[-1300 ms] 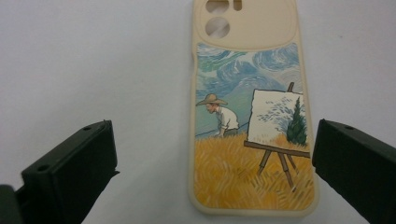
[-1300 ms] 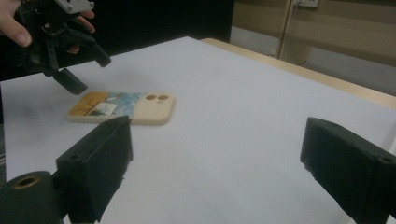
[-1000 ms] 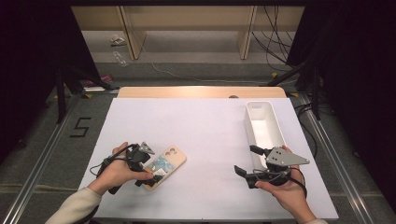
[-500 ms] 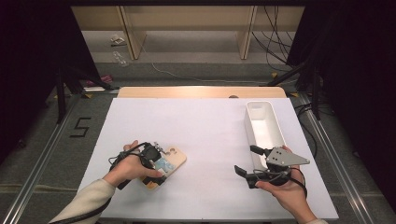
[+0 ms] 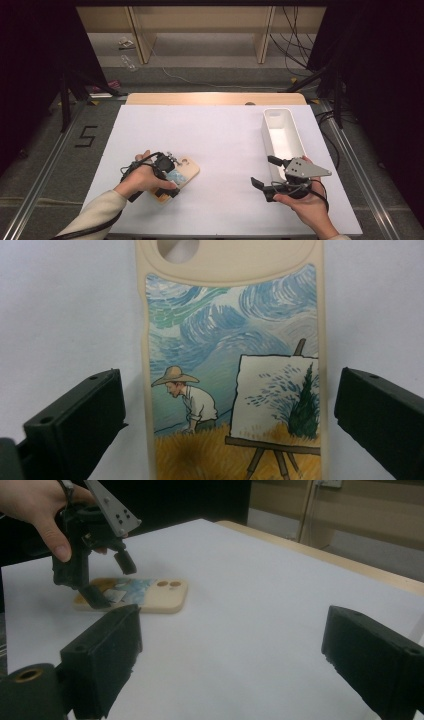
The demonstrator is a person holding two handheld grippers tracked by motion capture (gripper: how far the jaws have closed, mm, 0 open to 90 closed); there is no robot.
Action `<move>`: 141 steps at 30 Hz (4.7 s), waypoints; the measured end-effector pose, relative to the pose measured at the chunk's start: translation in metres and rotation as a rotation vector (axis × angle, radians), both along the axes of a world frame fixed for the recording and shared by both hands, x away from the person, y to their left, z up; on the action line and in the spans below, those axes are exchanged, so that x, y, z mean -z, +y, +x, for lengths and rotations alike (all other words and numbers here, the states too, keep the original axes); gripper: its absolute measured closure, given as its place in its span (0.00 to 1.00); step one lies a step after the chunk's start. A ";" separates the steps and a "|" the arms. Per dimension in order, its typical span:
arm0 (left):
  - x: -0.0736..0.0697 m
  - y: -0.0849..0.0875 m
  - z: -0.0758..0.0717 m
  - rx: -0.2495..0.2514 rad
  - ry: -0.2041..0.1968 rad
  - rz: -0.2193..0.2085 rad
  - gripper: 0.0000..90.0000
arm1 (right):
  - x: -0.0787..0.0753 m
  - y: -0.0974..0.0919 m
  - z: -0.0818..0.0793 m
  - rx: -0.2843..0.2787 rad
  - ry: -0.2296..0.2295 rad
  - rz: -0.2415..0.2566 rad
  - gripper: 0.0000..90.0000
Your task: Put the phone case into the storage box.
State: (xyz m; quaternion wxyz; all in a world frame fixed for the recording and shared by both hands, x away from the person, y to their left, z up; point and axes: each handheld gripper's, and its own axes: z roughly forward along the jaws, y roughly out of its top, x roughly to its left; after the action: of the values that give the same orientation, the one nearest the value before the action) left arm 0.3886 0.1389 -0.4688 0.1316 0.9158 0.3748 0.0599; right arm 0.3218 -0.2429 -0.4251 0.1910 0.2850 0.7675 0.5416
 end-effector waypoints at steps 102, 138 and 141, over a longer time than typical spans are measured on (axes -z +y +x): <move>-0.016 0.007 -0.007 -0.057 -0.096 -0.145 0.13 | 0.000 0.001 -0.001 -0.005 -0.002 0.003 0.12; -0.027 0.016 -0.022 -0.048 -0.405 -0.363 0.13 | 0.001 0.001 -0.001 -0.001 0.000 0.010 0.12; -0.027 0.014 -0.024 -0.036 -0.435 -0.396 0.13 | 0.001 0.000 -0.001 -0.001 -0.001 0.010 0.12</move>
State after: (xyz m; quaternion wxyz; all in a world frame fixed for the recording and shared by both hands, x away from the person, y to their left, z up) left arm 0.3650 0.1531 -0.4418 0.3838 0.8311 0.3585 0.1828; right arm 0.3206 -0.2424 -0.4257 0.1896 0.2851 0.7647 0.5459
